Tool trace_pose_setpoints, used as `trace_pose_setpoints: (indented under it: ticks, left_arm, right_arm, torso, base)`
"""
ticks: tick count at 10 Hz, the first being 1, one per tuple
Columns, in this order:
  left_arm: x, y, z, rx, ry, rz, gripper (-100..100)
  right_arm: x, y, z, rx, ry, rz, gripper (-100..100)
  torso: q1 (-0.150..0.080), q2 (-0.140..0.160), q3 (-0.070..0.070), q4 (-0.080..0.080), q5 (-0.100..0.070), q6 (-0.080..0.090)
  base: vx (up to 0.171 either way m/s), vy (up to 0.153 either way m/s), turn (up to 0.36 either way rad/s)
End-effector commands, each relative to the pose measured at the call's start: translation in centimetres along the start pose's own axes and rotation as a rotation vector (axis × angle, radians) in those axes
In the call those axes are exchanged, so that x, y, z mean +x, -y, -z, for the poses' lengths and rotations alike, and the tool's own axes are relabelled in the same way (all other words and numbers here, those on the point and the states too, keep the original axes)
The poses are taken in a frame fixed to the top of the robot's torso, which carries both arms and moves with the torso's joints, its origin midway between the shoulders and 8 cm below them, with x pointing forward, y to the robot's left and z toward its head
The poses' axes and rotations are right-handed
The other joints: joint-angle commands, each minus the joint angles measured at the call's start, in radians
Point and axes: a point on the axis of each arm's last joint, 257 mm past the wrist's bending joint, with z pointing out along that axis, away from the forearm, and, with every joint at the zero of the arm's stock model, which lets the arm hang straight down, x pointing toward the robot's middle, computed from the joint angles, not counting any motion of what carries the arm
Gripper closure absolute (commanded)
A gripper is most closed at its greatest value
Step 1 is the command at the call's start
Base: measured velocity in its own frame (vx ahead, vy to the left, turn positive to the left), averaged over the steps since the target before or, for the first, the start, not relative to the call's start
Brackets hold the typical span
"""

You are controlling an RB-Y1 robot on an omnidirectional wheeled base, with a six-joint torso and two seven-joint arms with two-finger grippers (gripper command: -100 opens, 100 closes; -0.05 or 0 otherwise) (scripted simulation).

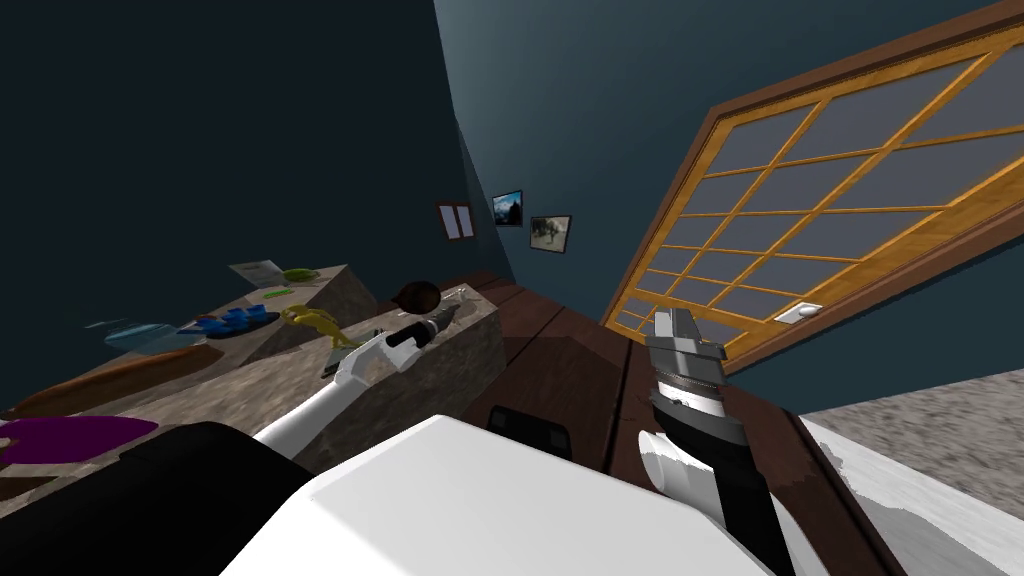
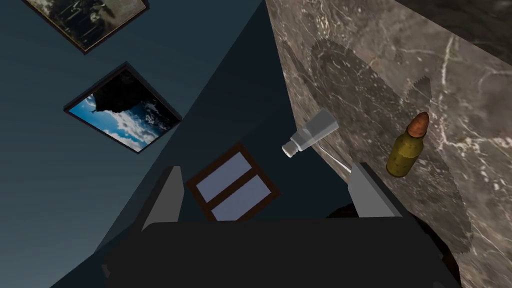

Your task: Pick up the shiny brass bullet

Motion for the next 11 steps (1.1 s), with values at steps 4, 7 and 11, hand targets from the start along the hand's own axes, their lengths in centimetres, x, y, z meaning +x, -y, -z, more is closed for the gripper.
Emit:
trace_pose_setpoints:
  ticks: [4, 7, 11]
  left_arm:
    - [-1.7, -6.9, 1.1, -0.206, 0.004, -0.03, -100]
    - [-3.6, -13.6, 3.3, -0.407, 0.014, -0.057, -100]
    - [-4.8, -18.0, 5.5, -0.552, 0.021, -0.071, -100]
  right_arm:
    - [0.0, 0.0, 0.0, 0.0, 0.0, 0.0, 0]
    - [0.0, 0.0, 0.0, 0.0, 0.0, 0.0, 0]
    - [0.0, 0.0, 0.0, 0.0, 0.0, 0.0, 0]
  torso:
    - [0.001, -0.002, -0.001, 0.0, 0.0, 0.0]
    - [0.001, -0.002, -0.001, 0.0, 0.0, 0.0]
    - [0.001, -0.001, 0.0, 0.0, 0.0, -0.001]
  base:
    - [0.074, 0.017, -0.114]
    - [0.1, 0.021, -0.17]
    - [0.07, 0.021, -0.093]
